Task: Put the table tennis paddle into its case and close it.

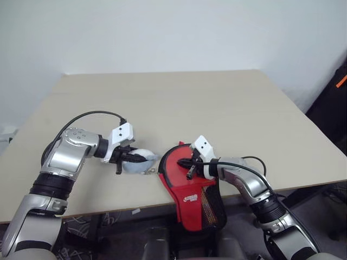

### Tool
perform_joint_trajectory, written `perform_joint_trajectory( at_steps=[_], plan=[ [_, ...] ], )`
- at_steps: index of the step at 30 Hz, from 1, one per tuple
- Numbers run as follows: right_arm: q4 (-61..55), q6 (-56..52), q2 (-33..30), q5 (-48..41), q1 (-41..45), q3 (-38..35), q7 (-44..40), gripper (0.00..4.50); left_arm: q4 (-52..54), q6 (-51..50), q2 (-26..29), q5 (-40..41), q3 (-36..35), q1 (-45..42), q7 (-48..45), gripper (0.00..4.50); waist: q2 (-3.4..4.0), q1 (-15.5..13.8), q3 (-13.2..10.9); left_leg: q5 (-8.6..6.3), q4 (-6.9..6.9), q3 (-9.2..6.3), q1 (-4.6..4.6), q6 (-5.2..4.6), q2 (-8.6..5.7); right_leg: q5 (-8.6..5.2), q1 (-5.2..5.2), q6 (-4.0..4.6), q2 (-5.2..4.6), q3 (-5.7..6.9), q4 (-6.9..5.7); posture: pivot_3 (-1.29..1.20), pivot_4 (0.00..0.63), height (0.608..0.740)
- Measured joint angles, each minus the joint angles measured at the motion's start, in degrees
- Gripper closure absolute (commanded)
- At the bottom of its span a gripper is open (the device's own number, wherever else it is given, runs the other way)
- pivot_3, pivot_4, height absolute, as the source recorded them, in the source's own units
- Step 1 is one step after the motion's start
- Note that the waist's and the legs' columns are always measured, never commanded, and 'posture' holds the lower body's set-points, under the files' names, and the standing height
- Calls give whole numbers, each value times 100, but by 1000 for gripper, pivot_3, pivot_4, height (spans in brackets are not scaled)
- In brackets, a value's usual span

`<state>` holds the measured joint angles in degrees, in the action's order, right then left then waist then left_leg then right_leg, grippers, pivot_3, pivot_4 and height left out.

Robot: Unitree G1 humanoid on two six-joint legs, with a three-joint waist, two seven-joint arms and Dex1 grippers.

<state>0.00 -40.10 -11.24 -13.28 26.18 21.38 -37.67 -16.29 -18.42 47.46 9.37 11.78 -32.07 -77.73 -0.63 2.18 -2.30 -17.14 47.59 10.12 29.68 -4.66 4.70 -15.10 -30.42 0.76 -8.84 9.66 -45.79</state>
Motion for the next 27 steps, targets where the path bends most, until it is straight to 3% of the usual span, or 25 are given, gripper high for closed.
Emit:
perform_joint_trajectory(
  at_steps=[6, 16, 27],
  plan=[
    [27, 21, -8, 42, 3, -3, -2, 4500, -328, 219, -375, -282, 21, -118, 526, 4144, 2, -25, 4, 1, 0, 5, -5, 1, -3, 0, 8, 0, -2, 0, -1, 0, 0, 654],
    [38, 25, -39, 97, 4, -17, -2, 4500, -2356, 1323, -1309, -1103, 163, -1216, 1576, 4144, 7, -242, 8, 3, 8, 8, -6, 4, -2, 1, 15, -1, -10, -2, -1, 0, 0, 654],
    [36, 28, -33, 112, 10, -20, -11, 4500, -3893, 1826, -1986, -1588, 170, -2177, 2473, 4144, 6, -263, 8, 2, 33, -9, 12, -3, 2, 2, 21, -2, -10, 20, -4, 0, 0, 654]
  ],
)
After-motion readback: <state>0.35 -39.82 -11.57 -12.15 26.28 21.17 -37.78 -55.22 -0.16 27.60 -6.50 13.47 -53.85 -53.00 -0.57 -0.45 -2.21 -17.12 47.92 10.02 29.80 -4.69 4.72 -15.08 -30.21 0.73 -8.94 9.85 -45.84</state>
